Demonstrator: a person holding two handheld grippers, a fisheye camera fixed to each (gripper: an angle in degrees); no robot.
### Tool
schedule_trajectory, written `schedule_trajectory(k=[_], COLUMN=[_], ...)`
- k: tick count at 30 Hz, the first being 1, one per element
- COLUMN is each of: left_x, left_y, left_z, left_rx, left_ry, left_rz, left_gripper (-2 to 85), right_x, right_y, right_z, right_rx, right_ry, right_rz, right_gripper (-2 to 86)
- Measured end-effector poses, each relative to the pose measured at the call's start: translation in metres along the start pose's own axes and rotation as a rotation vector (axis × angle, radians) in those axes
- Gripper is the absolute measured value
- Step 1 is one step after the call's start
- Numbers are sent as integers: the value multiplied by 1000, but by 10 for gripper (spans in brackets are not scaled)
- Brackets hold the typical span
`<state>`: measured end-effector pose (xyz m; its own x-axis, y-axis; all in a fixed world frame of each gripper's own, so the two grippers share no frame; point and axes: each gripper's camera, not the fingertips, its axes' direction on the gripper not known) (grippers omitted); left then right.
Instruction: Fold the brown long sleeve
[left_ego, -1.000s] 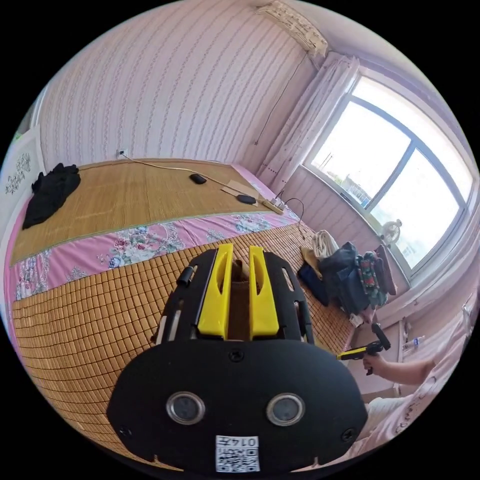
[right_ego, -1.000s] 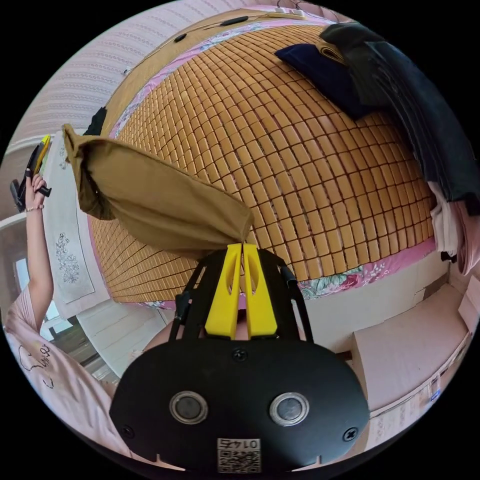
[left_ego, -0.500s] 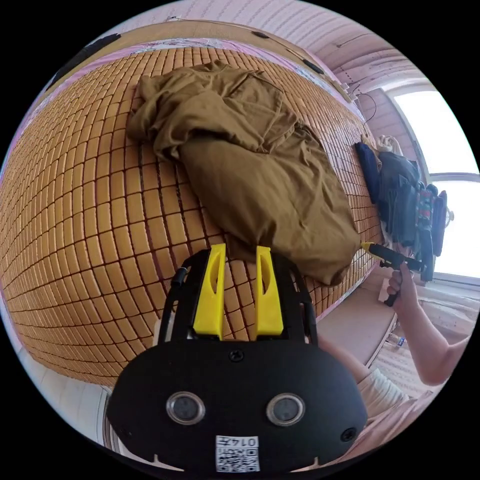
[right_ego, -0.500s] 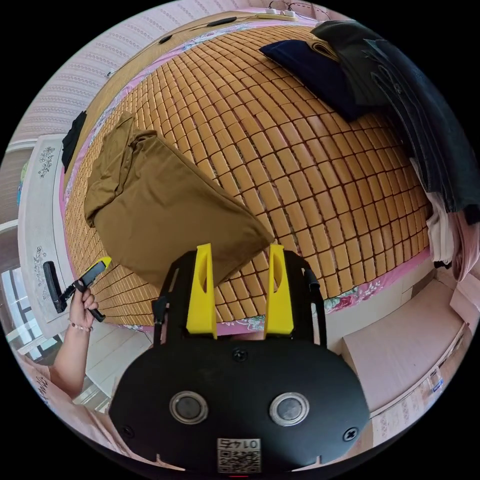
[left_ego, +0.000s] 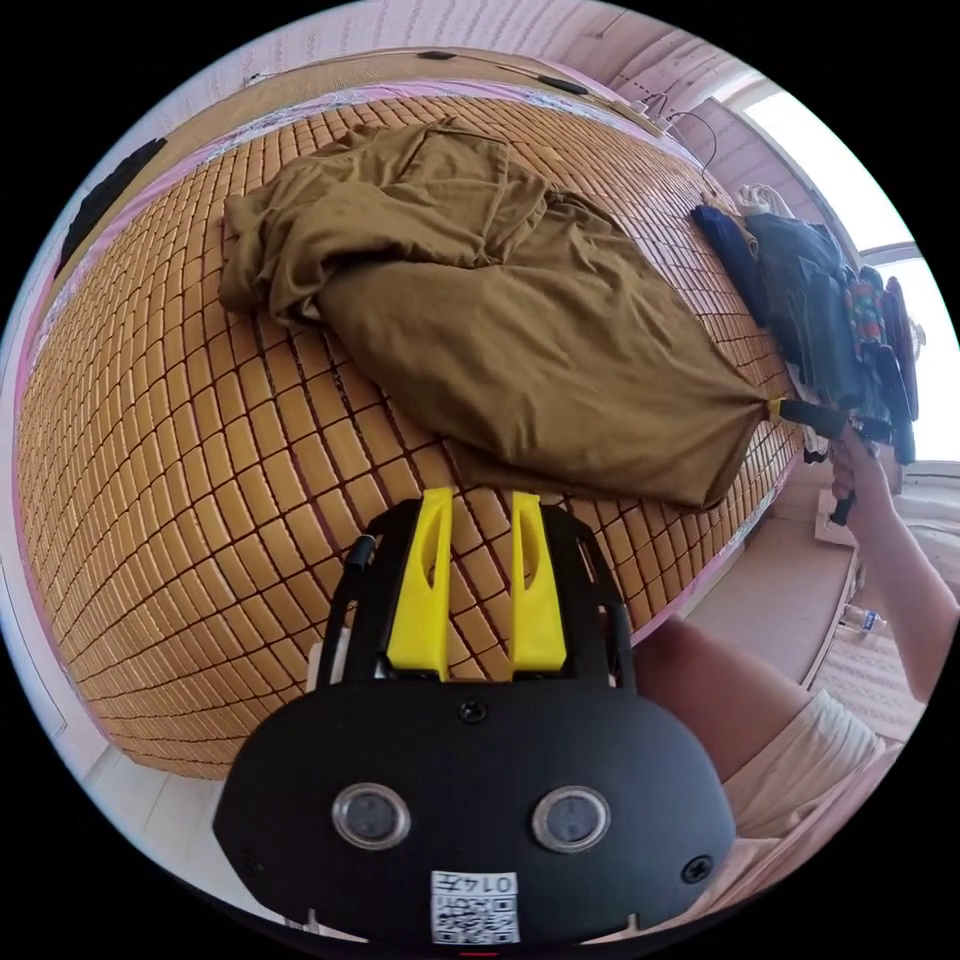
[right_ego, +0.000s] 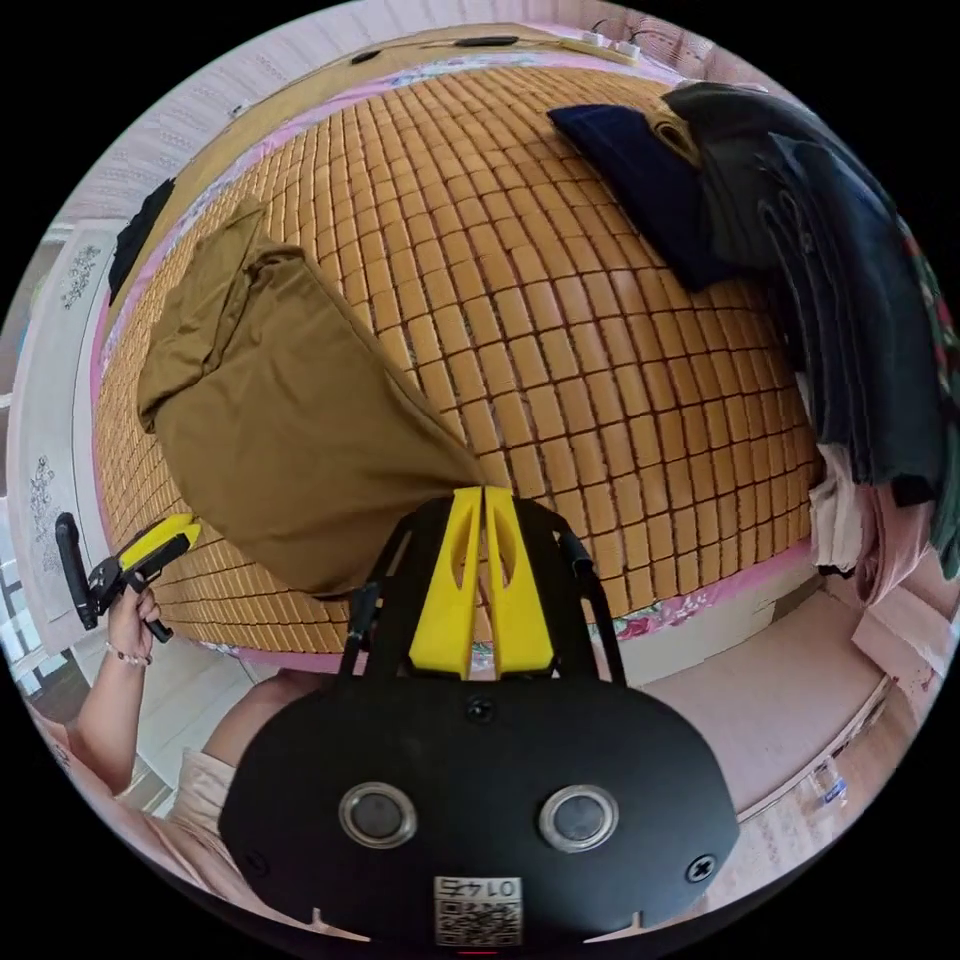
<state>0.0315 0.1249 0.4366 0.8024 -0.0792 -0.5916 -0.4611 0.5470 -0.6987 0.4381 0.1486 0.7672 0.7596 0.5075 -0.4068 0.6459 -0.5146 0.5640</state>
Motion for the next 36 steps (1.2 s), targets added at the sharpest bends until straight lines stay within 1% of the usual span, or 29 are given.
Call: schedule_trajectory(k=[1,3,5,10,11,13,14,16,17,19,21,23,24,26,27,28,29,31,32,34,35,36], left_x=[0,2,6,26,32,43,47,49,47,42,30,-2,-12,-44,-51,-62,-71,-82,-89,-96,-98,-98], left_y=[1,2,3,-12,-19,-31,-36,-38,-39,-38,-31,-11,-4,26,33,41,42,34,25,16,14,14], left_z=[-1,-1,-3,3,7,16,25,27,29,28,16,-22,-36,-103,-121,-152,-176,-190,-186,-167,-154,-149], left_rx=[9,26,76,125,129,100,49,47,22,4,8,57,77,201,243,302,338,365,361,318,282,274], left_ry=[3,-15,-6,42,74,106,119,78,105,151,195,278,306,443,467,458,391,283,211,105,109,117], left_rz=[17,30,57,143,167,183,170,121,102,80,75,61,62,109,126,135,134,109,76,2,-17,-24], left_gripper=[89,90,91,95,96,94,82,44,12,-2,-7,-9,-9,-9,-9,-9,-9,-7,-5,4,16,20], right_x=[7,27,29,12,7,2,1,1,2,4,8,14,19,27,31,32,32,30,25,17,11,7], right_y=[1,4,3,-8,-9,-8,-7,-6,-5,-2,-1,-7,-12,-18,-22,-23,-27,-34,-39,-47,-51,-54], right_z=[-9,-42,-55,-49,-49,-50,-51,-53,-56,-68,-96,-111,-116,-117,-114,-111,-103,-86,-71,-48,-34,-21], right_rx=[42,202,265,189,183,177,173,166,166,219,316,338,323,292,267,254,224,170,121,48,5,-38], right_ry=[-5,-18,-3,-13,-7,-12,-22,-36,-45,-68,-81,-99,-125,-173,-187,-189,-198,-249,-268,-195,-131,-114], right_rz=[35,164,205,121,102,83,79,79,81,87,83,76,74,69,67,65,55,37,27,47,47,44], right_gripper=[-3,-3,-2,-2,-2,-2,-2,-2,-2,-2,-2,-2,-2,-2,-2,-2,-2,-2,-2,-2,-2,-2])
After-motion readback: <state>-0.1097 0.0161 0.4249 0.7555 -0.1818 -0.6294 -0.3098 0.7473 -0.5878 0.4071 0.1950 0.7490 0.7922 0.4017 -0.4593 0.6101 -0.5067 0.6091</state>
